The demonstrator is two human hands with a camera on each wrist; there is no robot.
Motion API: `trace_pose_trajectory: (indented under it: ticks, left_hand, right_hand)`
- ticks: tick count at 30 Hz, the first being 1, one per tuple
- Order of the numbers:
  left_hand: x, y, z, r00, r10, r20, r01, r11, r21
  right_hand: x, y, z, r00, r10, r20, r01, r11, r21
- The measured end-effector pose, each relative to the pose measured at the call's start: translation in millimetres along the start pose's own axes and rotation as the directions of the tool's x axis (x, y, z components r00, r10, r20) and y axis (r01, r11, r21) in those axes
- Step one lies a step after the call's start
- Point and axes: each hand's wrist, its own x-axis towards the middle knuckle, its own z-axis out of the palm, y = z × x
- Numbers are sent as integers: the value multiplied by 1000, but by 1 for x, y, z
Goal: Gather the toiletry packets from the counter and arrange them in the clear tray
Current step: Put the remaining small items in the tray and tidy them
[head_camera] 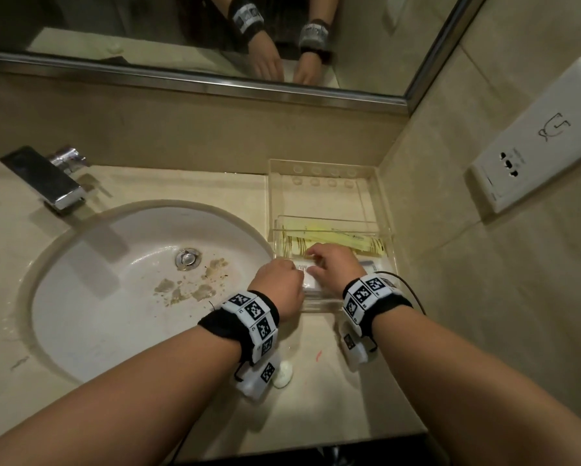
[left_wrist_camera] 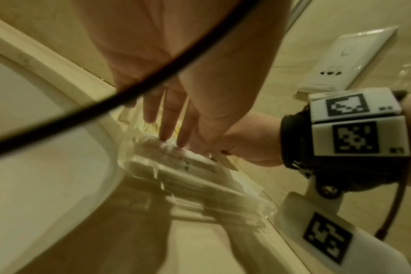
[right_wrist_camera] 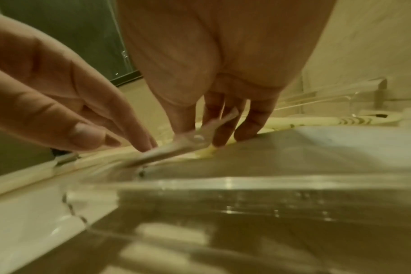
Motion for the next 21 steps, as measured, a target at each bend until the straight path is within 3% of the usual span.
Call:
trace_pose_trajectory:
  ticks: [2,5,11,15,21]
  left_hand:
    - [0,0,4,1000,11,28,-13,997,81]
    - [2,-1,10,999,8,34,-12,993,115]
    - [4,0,13,995,-36,93,24,991,133]
    - [11,-2,12,999,-24,23,21,992,122]
    - [16,-3,0,992,-10,-124,20,997,79]
  right_hand:
    - [0,2,2,998,-45,-34,39,990,-139]
    - [-7,7,1,983,-111,-149,81,977,-199]
    - [-24,17,7,980,-196,39,200,953,-225]
    - [-18,19,6,975,-214,55,221,944,-246]
    - [-12,15,7,970,-244,-20,229,935,-269]
